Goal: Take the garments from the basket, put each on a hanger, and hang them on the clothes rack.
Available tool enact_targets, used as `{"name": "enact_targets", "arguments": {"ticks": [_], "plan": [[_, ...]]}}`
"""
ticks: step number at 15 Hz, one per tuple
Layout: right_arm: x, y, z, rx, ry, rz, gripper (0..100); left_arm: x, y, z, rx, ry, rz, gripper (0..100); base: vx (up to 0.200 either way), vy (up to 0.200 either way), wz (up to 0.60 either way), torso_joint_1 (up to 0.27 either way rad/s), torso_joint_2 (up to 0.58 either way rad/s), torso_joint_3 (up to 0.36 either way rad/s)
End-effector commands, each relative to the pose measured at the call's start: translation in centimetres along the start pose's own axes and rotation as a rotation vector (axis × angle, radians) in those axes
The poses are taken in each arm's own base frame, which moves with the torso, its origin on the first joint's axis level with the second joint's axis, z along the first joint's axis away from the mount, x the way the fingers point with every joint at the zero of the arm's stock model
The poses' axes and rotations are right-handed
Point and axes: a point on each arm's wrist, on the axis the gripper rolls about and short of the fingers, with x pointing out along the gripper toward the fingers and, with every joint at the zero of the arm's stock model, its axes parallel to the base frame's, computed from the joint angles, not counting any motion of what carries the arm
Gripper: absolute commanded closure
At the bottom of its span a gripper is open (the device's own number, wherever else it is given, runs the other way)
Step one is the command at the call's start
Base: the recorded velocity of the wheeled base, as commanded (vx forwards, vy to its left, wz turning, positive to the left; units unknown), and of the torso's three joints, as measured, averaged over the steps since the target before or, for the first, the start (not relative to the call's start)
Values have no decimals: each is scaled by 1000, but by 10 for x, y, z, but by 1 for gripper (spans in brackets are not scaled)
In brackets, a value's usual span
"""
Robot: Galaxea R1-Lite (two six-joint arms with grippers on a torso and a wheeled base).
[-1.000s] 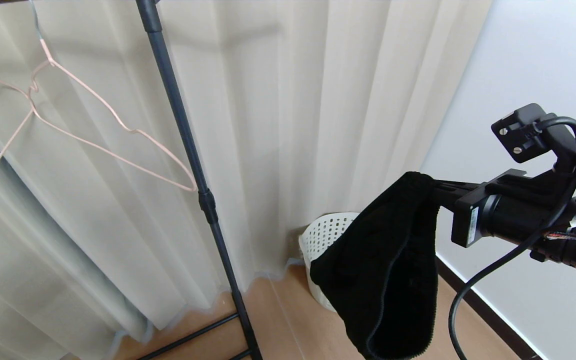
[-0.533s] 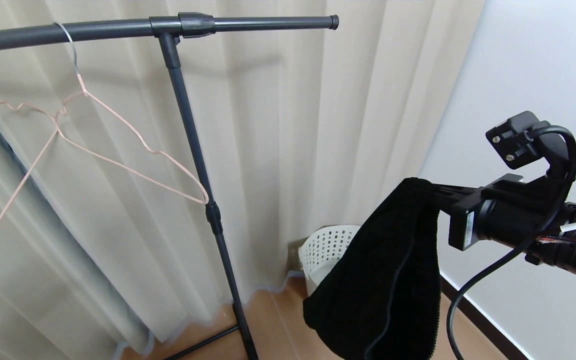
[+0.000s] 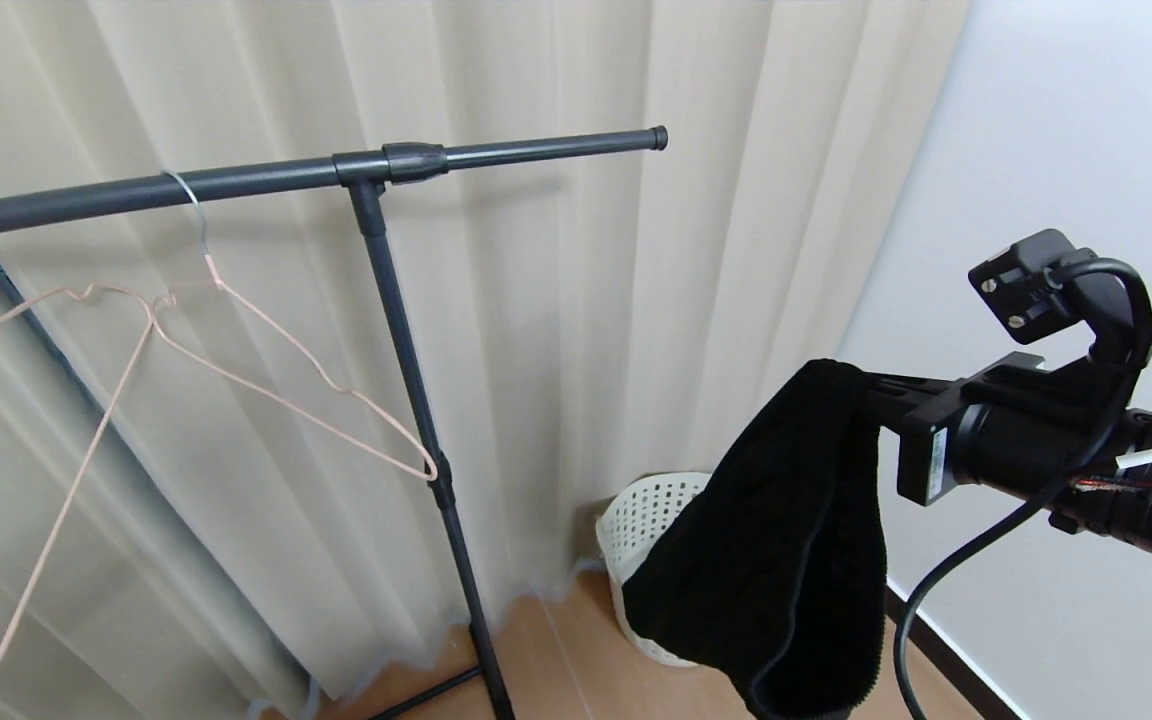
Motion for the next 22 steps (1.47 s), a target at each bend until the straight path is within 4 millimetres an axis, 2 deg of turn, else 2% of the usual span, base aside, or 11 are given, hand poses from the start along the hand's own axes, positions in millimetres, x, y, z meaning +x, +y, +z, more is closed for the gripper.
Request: {"name": "enact_targets", "arguments": {"ticks": [1, 11, 16, 22], "plan": [[1, 0, -1, -1, 5, 1, 100, 0, 0, 0, 0, 1, 0, 0, 0, 0, 0, 251, -588, -344], [0, 1, 0, 1, 2, 3, 100, 0, 0, 0, 1, -1, 0, 0, 0, 0, 0, 200, -452, -254], [1, 0, -2, -23, 8, -3, 100, 0, 0, 0, 1, -1, 0, 0, 0, 0, 0, 96, -215, -115], [-4, 0, -1, -22, -4, 1, 100, 0, 0, 0, 0, -1, 2, 0, 0, 0, 600, 6, -3, -3]]}}
